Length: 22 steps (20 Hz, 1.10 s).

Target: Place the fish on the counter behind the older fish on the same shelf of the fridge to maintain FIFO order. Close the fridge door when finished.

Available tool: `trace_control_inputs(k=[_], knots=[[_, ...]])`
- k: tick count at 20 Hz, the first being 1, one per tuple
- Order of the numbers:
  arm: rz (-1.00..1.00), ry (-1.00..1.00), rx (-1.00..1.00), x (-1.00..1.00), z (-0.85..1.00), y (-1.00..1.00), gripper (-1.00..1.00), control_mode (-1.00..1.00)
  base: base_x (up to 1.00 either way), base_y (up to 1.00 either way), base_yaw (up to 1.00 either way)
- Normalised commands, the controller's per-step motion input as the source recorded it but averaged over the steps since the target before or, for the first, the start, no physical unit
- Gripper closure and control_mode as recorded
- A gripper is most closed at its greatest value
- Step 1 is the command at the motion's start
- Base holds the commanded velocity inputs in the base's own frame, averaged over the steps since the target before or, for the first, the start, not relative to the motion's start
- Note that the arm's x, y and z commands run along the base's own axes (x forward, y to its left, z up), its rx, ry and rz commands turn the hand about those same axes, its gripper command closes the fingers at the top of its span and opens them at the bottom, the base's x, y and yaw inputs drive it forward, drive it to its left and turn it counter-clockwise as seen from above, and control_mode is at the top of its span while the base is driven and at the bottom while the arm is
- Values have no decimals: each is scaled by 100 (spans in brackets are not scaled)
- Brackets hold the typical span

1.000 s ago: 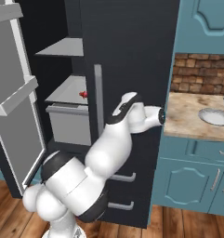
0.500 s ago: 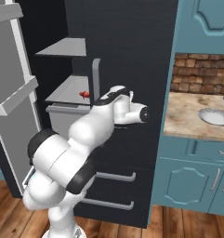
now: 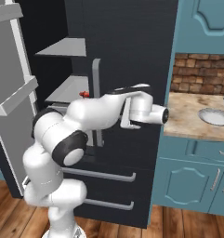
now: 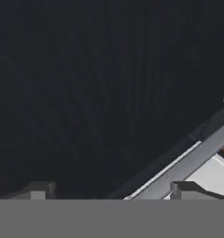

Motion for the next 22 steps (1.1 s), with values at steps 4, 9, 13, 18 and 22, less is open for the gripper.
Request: trace_control_inputs(k=[4, 9, 13, 18, 22], knots=[[-3, -5, -5, -100, 75, -6, -100, -100, 0, 0, 0], [-18, -38, -6, -100, 18, 6, -100, -100, 0, 0, 0], [-18, -40, -16, -100, 0, 53, -100, -100, 0, 0, 0], [-4, -5, -9, -25, -1, 27, -100, -100, 0, 0, 0], [-6, -11, -17, -61, 7, 47, -100, -100, 0, 0, 0]])
